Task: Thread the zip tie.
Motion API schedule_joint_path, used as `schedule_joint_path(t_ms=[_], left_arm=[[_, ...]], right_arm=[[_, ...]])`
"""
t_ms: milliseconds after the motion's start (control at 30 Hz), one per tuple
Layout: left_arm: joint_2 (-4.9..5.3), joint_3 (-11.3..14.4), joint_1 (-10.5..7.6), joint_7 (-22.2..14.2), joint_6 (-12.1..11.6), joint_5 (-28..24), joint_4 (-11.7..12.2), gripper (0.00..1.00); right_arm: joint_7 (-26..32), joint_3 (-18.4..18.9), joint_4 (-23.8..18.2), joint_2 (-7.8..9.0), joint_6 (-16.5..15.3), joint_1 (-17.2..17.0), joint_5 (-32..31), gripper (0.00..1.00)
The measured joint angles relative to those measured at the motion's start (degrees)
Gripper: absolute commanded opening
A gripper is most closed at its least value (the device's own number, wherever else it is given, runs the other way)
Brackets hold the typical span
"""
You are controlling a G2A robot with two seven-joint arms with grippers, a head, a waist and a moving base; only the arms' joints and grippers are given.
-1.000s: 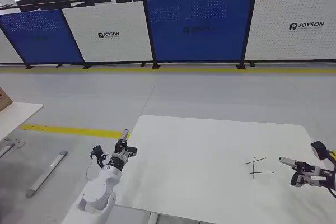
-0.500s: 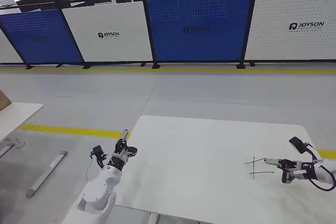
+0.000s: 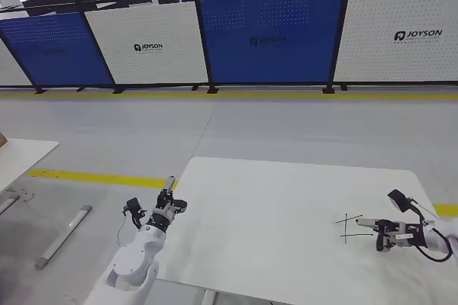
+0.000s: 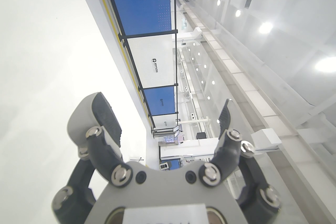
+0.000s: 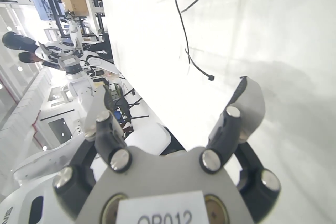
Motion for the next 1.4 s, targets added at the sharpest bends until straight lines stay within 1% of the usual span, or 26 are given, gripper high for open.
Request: schedule_joint_path(t_ms=[67, 367, 433, 467, 533, 567, 633, 700, 733, 767, 833, 933, 967, 1000, 1200, 1367, 1400], left_arm=[[0.0, 0.0, 0.0, 0.0, 0.0, 0.0, 0.0, 1.0], [0.0, 0.0, 0.0, 0.0, 0.0, 0.0, 0.0, 1.0], [0.0, 0.0, 0.0, 0.0, 0.0, 0.0, 0.0, 1.0], [0.0, 0.0, 0.0, 0.0, 0.0, 0.0, 0.0, 1.0], [0.0, 0.0, 0.0, 0.0, 0.0, 0.0, 0.0, 1.0], [0.0, 0.0, 0.0, 0.0, 0.0, 0.0, 0.0, 1.0], [0.0, 0.0, 0.0, 0.0, 0.0, 0.0, 0.0, 1.0], [0.0, 0.0, 0.0, 0.0, 0.0, 0.0, 0.0, 1.0], [0.0, 0.0, 0.0, 0.0, 0.0, 0.0, 0.0, 1.0], [0.0, 0.0, 0.0, 0.0, 0.0, 0.0, 0.0, 1.0], [0.0, 0.0, 0.0, 0.0, 0.0, 0.0, 0.0, 1.0], [0.0, 0.0, 0.0, 0.0, 0.0, 0.0, 0.0, 1.0], [0.0, 0.0, 0.0, 0.0, 0.0, 0.0, 0.0, 1.0], [0.0, 0.0, 0.0, 0.0, 0.0, 0.0, 0.0, 1.0], [0.0, 0.0, 0.0, 0.0, 0.0, 0.0, 0.0, 1.0], [0.0, 0.0, 0.0, 0.0, 0.0, 0.0, 0.0, 1.0], [0.0, 0.0, 0.0, 0.0, 0.0, 0.0, 0.0, 1.0]], right_arm=[[0.0, -0.48, 1.18, -0.03, -0.09, 0.76, 0.23, 1.0], [-0.15, -0.29, 1.03, -0.02, -0.1, 0.6, 0.11, 1.0], [-2.42, -0.06, 0.23, 0.02, -0.52, -0.39, -0.42, 1.0], [-4.79, 0.06, -0.51, 0.09, -0.59, -1.12, -0.63, 0.95], [-6.29, 0.38, -1.26, 0.3, -0.42, -1.81, -0.6, 0.58], [-6.32, 0.57, -1.44, 0.41, -0.29, -2.01, -0.58, 0.47], [-6.22, 0.88, -1.64, 0.64, -0.12, -2.38, -0.67, 0.43], [-6.03, 1.1, -1.61, 0.83, -0.24, -2.7, -0.74, 0.44], [-5.73, 1.18, -1.52, 0.92, -0.39, -2.8, -0.69, 0.42], [-5.17, 1.34, -1.29, 1.04, -0.6, -2.86, -0.55, 0.43], [-4.91, 1.7, -0.85, 1.25, -0.8, -2.85, -0.52, 0.41], [-4.74, 2.07, -0.36, 1.5, -0.98, -2.89, -0.36, 0.44], [-4.77, 2.08, -0.27, 1.56, -0.99, -2.9, -0.42, 0.43], [-4.84, 2.03, -0.22, 1.59, -0.97, -2.91, -0.49, 0.39], [-4.98, 1.31, 0.17, 1.63, -0.81, -2.66, -0.59, 0.39], [-5.16, 0.55, 0.93, 1.57, -0.51, -1.93, -0.73, 0.29], [-5.12, 0.4, 1.1, 1.55, -0.44, -1.76, -0.7, 0.29]])
